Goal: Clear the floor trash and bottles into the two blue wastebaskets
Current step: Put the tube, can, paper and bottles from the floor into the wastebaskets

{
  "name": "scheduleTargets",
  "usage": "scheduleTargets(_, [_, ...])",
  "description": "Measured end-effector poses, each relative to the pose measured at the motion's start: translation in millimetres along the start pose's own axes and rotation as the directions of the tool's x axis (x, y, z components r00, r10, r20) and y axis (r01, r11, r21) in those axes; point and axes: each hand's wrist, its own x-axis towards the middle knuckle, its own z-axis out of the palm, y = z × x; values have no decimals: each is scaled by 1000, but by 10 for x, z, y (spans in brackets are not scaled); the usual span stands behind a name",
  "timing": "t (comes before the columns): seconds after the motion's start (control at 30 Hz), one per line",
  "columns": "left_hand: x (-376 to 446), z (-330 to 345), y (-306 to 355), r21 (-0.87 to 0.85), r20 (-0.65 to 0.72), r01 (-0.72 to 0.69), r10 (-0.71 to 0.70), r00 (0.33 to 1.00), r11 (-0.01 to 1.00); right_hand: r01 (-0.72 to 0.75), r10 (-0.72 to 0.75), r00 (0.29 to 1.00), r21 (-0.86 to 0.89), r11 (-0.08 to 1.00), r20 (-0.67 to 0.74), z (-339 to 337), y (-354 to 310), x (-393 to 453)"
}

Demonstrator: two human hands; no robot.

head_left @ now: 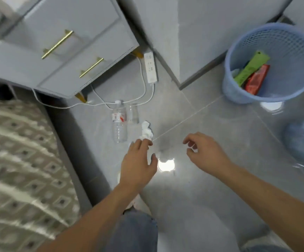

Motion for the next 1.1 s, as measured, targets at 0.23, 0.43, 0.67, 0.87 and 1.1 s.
scheduleTargets(0.23, [102, 454, -1352, -193, -31, 420, -433, 901, 887, 116, -84, 986, -235, 965, 144, 1146, -376, 887])
scheduleTargets(0.43, [372, 733, -1983, -315, -81, 490, -537, 840, 813, 270, -206, 960, -430, 861, 191, 1985, -464, 1675])
scheduleTargets(0.67, [1120, 763, -2448, -274, -151, 443, -493, 857, 854, 400, -342, 915, -604, 690, 215, 2424, -181, 2099])
scheduleTargets(0.87, [1513, 765, -2476, -306, -171, 420, -483, 859, 854, 247, -274, 960, -302, 921, -51, 2385, -159, 1869])
scheduleTargets(1.1, [1083, 824, -2443, -344, -250, 410, -503, 827, 845, 490, -352, 837, -289, 822, 419, 3012, -516, 1209])
